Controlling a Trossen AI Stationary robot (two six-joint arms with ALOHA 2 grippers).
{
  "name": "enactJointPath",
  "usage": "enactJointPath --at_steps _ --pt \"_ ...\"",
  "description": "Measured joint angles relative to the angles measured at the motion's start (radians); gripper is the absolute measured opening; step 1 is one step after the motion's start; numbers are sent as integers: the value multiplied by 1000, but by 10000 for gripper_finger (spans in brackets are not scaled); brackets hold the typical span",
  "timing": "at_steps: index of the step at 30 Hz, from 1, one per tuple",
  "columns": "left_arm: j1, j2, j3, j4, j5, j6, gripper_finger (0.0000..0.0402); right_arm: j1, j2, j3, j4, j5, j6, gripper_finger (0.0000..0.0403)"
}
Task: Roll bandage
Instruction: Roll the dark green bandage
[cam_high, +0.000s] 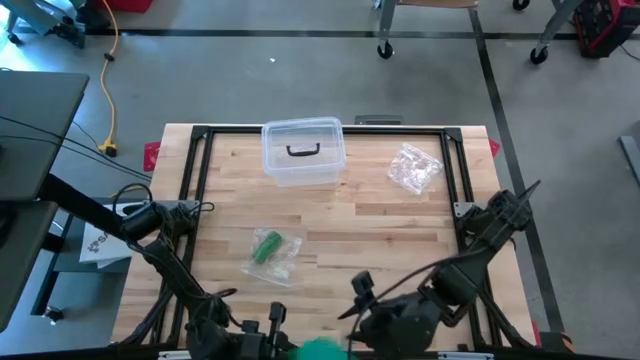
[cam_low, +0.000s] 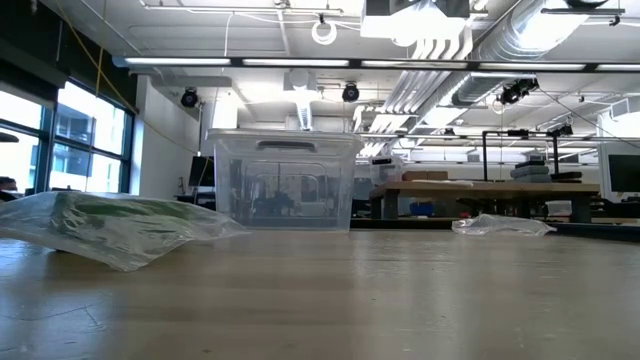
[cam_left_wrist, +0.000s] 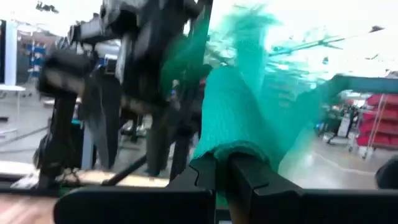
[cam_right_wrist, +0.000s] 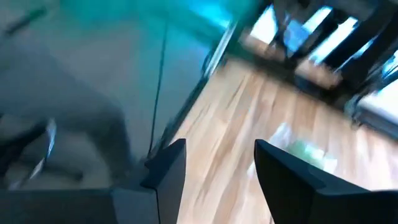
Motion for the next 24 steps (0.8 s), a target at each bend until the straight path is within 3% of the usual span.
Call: enactJointPath --at_steps 7,13,16,24 --pt "-2 -1 2 80 1 78 5 56 3 -2 -60 30 21 181" --pt "0 -2 2 93 -16 80 5 141 7 -2 -26 182 -133 181" --pt "0 -2 2 93 -45 78 5 205 34 -1 0 348 -305 181" --pt "11 -2 2 121 -65 77 5 307 172 -1 147 751 -980 181"
